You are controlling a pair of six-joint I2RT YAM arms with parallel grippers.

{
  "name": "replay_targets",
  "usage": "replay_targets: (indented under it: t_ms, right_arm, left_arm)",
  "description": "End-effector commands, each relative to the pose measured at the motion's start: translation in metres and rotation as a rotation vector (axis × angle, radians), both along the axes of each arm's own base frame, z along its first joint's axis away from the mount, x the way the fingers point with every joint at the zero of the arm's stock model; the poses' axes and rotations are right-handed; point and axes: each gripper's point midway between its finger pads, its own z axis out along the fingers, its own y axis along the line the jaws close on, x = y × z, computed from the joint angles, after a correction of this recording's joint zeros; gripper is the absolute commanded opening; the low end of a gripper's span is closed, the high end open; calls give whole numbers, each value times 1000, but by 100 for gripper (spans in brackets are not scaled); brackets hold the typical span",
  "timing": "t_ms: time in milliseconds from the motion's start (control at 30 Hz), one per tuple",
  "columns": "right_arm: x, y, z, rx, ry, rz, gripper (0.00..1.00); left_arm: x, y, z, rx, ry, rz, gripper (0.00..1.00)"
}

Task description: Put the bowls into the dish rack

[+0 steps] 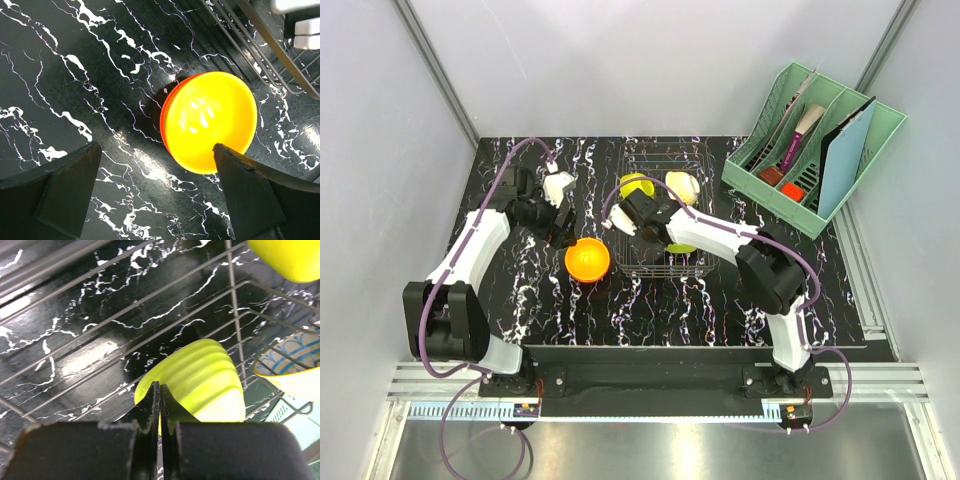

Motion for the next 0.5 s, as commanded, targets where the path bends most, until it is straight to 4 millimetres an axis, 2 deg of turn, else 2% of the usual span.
replay_targets:
  t_ms: [0, 233, 467]
  right_arm:
    - [14, -2, 13, 5, -81, -14, 0]
    - [31, -18, 15, -3, -119, -66, 0]
    - [36, -29, 9, -8, -112, -93, 0]
  left_arm:
    - [2, 3, -1, 11, -21, -10, 99]
    - [2, 2, 0, 11, -26, -14, 99]
    - [4, 2, 3, 3, -29, -9, 99]
